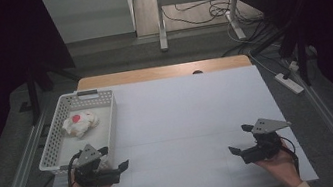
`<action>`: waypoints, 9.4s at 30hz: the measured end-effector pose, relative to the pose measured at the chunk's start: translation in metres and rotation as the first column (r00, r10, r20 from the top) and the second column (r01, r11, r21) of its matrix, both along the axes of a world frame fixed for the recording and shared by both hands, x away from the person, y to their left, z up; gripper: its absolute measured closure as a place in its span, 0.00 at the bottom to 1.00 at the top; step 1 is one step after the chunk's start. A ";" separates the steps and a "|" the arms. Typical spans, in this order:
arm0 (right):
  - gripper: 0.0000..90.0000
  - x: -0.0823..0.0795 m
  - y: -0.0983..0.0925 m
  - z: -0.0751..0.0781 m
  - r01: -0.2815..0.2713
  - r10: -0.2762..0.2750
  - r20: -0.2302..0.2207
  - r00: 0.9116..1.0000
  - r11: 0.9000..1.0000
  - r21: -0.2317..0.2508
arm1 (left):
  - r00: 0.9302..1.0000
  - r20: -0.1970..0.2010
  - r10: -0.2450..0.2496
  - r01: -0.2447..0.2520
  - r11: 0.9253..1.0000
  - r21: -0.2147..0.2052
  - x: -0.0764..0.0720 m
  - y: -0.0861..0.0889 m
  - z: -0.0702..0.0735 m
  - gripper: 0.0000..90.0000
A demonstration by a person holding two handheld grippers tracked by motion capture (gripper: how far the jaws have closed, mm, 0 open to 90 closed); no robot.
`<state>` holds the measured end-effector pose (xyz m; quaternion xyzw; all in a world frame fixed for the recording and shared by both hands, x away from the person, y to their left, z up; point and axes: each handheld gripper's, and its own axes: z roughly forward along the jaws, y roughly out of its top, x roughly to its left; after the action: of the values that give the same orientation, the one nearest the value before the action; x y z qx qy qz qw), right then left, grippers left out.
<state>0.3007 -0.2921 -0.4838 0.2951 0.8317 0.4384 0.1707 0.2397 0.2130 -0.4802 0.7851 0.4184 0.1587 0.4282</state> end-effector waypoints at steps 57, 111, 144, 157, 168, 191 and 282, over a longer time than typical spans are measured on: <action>0.08 0.005 0.003 -0.007 -0.007 0.006 -0.057 0.998 1.000 -0.012 | 0.999 0.026 -0.018 0.018 1.000 0.022 0.038 -0.003 0.048 0.13; 0.08 0.009 0.005 -0.011 -0.005 0.003 -0.060 0.998 0.999 -0.038 | 0.995 0.018 0.100 -0.100 0.995 0.008 0.097 0.036 0.060 0.13; 0.08 0.009 0.005 -0.012 -0.007 0.003 -0.072 0.997 0.999 -0.051 | 0.981 -0.034 0.193 -0.193 0.981 -0.003 0.133 0.069 0.043 0.14; 0.08 0.009 0.004 -0.012 -0.013 0.010 -0.072 0.997 0.999 -0.043 | 0.961 -0.051 0.272 -0.272 0.962 0.005 0.135 0.092 0.033 0.14; 0.08 0.009 0.004 -0.011 -0.010 0.007 -0.068 0.998 0.999 -0.041 | 0.943 -0.085 0.323 -0.323 0.946 0.013 0.142 0.107 0.020 0.14; 0.08 0.007 0.005 -0.009 -0.021 0.019 -0.060 0.998 0.999 -0.033 | 0.916 -0.176 0.361 -0.350 0.932 0.093 0.174 0.112 0.016 0.15; 0.08 0.007 0.004 -0.011 -0.006 0.003 -0.064 0.998 0.999 -0.051 | 0.859 -0.310 0.409 -0.221 0.840 0.495 0.213 0.087 -0.035 0.31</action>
<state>0.3078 -0.2885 -0.4949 0.3027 0.8483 0.4075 0.1505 0.4527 0.3000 -0.5152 0.7952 0.5761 0.1539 0.1098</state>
